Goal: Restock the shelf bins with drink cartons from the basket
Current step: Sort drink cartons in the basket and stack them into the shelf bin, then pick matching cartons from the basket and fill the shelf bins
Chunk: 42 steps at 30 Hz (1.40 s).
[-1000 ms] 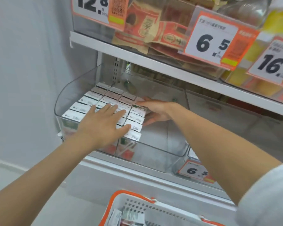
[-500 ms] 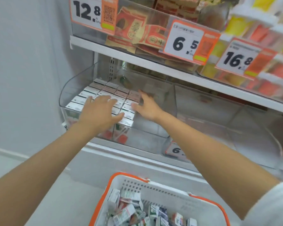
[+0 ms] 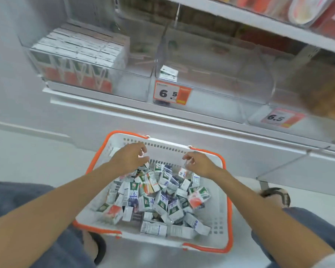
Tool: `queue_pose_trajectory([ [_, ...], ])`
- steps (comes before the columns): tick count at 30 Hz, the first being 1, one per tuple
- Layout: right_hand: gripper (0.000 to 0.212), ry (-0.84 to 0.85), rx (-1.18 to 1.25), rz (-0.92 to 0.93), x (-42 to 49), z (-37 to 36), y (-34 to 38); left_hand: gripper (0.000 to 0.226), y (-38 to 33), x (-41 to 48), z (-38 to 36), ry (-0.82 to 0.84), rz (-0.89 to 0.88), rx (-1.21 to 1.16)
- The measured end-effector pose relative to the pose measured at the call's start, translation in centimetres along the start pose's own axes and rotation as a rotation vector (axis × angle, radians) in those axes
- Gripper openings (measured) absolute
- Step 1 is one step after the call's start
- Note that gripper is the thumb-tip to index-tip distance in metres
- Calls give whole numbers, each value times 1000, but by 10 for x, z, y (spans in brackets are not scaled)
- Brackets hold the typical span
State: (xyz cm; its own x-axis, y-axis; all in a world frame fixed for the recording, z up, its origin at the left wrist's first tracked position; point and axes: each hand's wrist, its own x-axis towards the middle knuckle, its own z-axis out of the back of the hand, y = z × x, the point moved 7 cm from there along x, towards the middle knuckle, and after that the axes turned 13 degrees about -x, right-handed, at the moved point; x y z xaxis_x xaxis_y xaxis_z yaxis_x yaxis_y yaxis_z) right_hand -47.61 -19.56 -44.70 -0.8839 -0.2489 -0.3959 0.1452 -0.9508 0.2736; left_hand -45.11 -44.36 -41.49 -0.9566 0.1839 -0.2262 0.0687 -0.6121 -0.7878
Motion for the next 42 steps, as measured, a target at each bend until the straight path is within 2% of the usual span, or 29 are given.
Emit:
queue_pose_trajectory([
  [3,52,196,-51,-112,-18,-64,-66,17,24,0,-43,128,74,-33],
  [5,68,298,-176,-94,-23,-103,-87,14,35,4,-62,186,103,-74],
  [7,80,342,-353,-38,-26,-133,-97,14,43,9,-73,215,132,-145],
  [9,79,309,-455,3,-25,-139,-100,16,49,12,-80,217,162,-176],
  [13,65,156,-297,59,-7,-87,-82,19,41,15,-96,226,208,-251],
  [16,59,50,-68,269,5,-35,-34,64,16,15,-120,320,264,-388],
  [18,70,96,128,341,9,-16,-11,81,4,13,-135,386,322,-545],
  [20,95,174,248,291,15,-14,-9,75,13,12,-140,377,428,-693],
  [21,102,186,229,235,18,-18,-16,70,19,11,-140,356,475,-744],
  [23,100,203,71,88,23,-38,-43,66,33,9,-137,315,520,-812],
  [27,87,500,-193,-119,7,-123,-94,49,53,9,-127,228,559,-834],
  [28,83,513,-223,-158,4,-138,-101,50,54,10,-124,216,555,-848],
  [32,55,396,-266,-196,4,-149,-101,61,51,11,-118,198,525,-901],
  [35,57,317,-121,-140,4,-120,-92,92,39,13,-116,197,505,-897],
  [37,51,140,27,-97,5,-70,-77,99,24,16,-110,165,473,-937],
  [39,40,-47,143,-6,2,-5,-50,86,6,23,-96,126,429,-963],
  [42,36,-298,243,140,-13,98,-1,42,-29,35,-60,91,281,-913],
])
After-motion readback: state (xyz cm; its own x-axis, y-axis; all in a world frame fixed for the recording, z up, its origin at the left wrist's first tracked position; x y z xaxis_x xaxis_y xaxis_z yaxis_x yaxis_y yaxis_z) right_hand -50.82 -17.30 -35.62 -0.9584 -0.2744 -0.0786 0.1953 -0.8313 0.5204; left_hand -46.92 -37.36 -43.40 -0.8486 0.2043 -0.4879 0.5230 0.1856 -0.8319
